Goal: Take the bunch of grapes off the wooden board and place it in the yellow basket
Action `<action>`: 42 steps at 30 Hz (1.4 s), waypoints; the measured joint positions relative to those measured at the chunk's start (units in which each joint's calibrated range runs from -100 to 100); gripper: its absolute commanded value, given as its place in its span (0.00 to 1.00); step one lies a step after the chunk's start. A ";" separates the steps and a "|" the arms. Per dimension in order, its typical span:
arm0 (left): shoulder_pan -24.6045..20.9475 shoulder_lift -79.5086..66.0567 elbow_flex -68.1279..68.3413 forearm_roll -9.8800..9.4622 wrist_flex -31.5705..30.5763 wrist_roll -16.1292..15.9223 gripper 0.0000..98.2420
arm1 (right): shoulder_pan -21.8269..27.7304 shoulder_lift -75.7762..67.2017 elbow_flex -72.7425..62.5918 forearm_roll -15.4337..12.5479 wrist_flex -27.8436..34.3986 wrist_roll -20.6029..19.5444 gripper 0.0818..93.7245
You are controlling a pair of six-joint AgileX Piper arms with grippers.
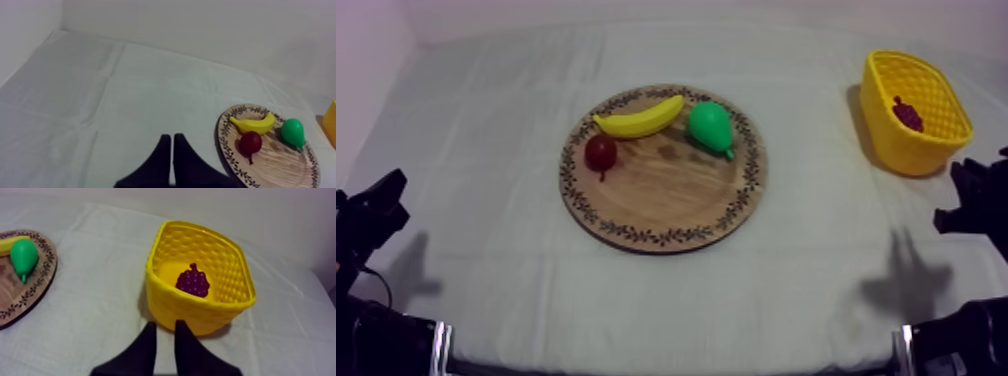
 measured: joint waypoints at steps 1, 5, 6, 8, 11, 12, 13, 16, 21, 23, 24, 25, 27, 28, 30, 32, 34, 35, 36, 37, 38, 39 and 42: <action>0.00 0.00 0.00 0.00 0.00 0.00 0.00 | -0.08 -1.55 0.65 -0.17 0.00 -0.18 0.02; 0.00 0.00 0.00 0.00 0.00 0.00 0.00 | -0.21 -6.36 2.49 -0.64 1.27 -1.47 0.01; 0.00 0.00 0.00 0.00 0.00 0.00 0.00 | -0.21 -7.22 2.57 -0.83 1.62 -1.92 0.01; 0.00 0.00 0.00 0.00 0.00 0.00 0.00 | -0.33 -8.14 2.76 -1.11 2.68 -2.36 0.00; 0.00 0.00 0.00 0.00 0.00 0.00 0.00 | -0.33 -8.50 2.87 -0.31 6.30 -4.29 0.00; 0.00 0.00 0.00 0.00 0.00 0.00 0.00 | -0.33 -8.50 2.90 0.25 6.90 -5.27 0.00; 0.00 0.00 0.00 0.00 0.00 0.00 0.00 | -0.29 -8.50 2.90 0.52 7.49 -6.38 0.00; 0.00 0.00 0.00 0.00 0.00 0.00 0.00 | -0.16 -8.55 2.90 1.41 9.92 -9.86 0.00; 0.00 0.00 0.00 0.00 0.00 0.00 0.00 | -0.15 -8.55 2.90 1.60 11.03 -12.70 0.00; 0.00 0.00 0.00 0.00 0.00 0.00 0.00 | -0.15 -8.55 2.90 1.67 11.06 -12.74 0.00; 0.00 0.00 0.00 0.00 0.00 0.00 0.00 | -0.15 -8.55 2.90 1.69 11.22 -12.45 0.00; 0.00 0.00 0.00 0.00 0.00 0.00 0.00 | -0.15 -8.55 2.90 1.74 11.38 -11.79 0.00; 0.00 0.00 0.00 0.00 0.00 0.00 0.00 | -0.15 -8.55 2.90 1.74 11.52 -10.35 0.00; 0.00 0.00 0.00 0.00 0.00 0.00 0.00 | -0.15 -8.55 2.90 1.74 11.52 -9.25 0.00; 0.00 0.00 0.00 0.00 0.00 0.00 0.00 | -0.15 -8.55 2.90 1.74 11.52 -6.83 0.00; 0.00 0.00 0.00 0.00 0.00 0.00 0.00 | -0.15 -8.55 2.90 1.74 11.52 -3.78 0.00; 0.00 0.00 0.00 0.00 0.00 0.00 0.00 | -0.15 -8.55 2.90 1.76 11.52 -0.72 0.00; 0.00 0.00 0.00 0.00 0.00 0.00 0.00 | -0.15 -8.55 2.90 1.76 11.52 0.45 0.00; 0.00 0.00 0.00 0.00 0.00 0.00 0.00 | -0.15 -8.55 2.90 1.76 11.52 1.44 0.00; 0.00 0.00 0.00 0.00 0.00 0.00 0.00 | -0.15 -8.55 2.90 1.76 11.52 2.25 0.00; 0.00 0.00 0.00 0.00 0.00 0.00 0.00 | -0.15 -8.55 2.90 1.76 11.52 2.85 0.00; 0.00 0.00 0.00 0.00 0.00 0.00 0.00 | -0.15 -8.55 2.90 1.76 11.52 3.20 0.00; 0.00 0.00 0.00 0.00 0.00 0.00 0.00 | -0.15 -8.55 2.90 1.76 11.52 3.47 0.00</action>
